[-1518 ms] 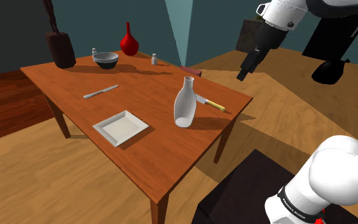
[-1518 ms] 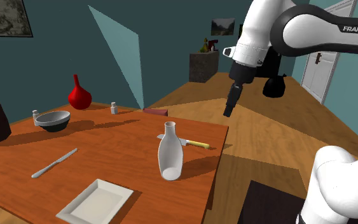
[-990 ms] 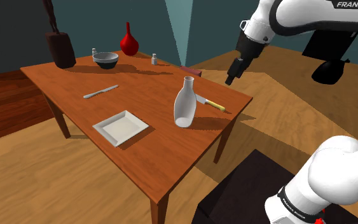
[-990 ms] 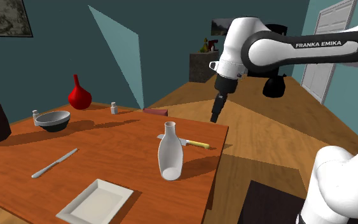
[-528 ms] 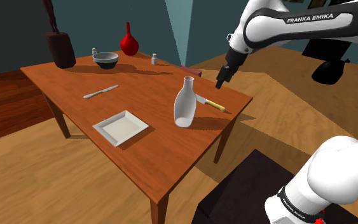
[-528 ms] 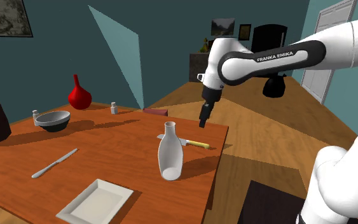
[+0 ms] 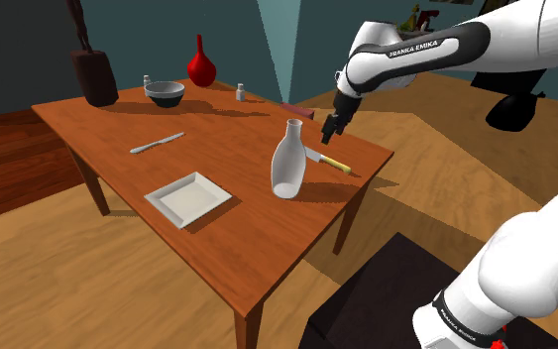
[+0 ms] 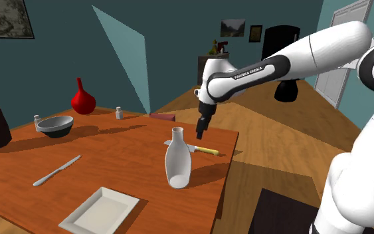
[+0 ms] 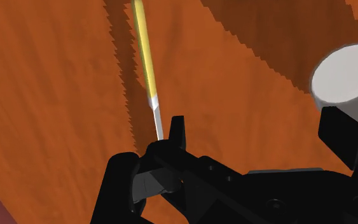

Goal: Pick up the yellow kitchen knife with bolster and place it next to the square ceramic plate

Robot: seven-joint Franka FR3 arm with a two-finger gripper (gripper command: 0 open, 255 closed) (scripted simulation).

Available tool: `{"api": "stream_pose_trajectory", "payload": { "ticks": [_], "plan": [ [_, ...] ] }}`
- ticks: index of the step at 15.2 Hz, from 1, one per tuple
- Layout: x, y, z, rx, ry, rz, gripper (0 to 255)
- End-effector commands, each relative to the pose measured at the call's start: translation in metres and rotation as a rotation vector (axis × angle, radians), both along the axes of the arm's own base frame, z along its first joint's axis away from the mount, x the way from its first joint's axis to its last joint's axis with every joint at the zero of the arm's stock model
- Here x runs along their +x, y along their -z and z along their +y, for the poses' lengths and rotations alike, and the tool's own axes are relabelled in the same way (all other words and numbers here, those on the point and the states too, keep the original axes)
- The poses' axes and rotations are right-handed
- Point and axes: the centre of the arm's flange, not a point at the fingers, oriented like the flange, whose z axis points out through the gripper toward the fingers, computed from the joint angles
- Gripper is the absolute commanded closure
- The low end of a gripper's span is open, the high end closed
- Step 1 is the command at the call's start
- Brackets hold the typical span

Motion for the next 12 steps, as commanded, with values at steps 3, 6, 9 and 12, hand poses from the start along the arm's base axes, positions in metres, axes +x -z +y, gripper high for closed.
{"api": "stream_pose_trajectory", "payload": {
  "ticks": [3, 6, 9, 12],
  "plan": [
    [0.035, 0.034, -0.025, -0.002, -0.001, 0.012, 0],
    [0.062, 0.059, -0.041, -0.003, -0.002, 0.022, 0],
    [0.089, 0.084, -0.058, -0.003, -0.002, 0.031, 0],
    [0.113, 0.108, -0.073, -0.004, -0.003, 0.04, 0]
  ]
}}
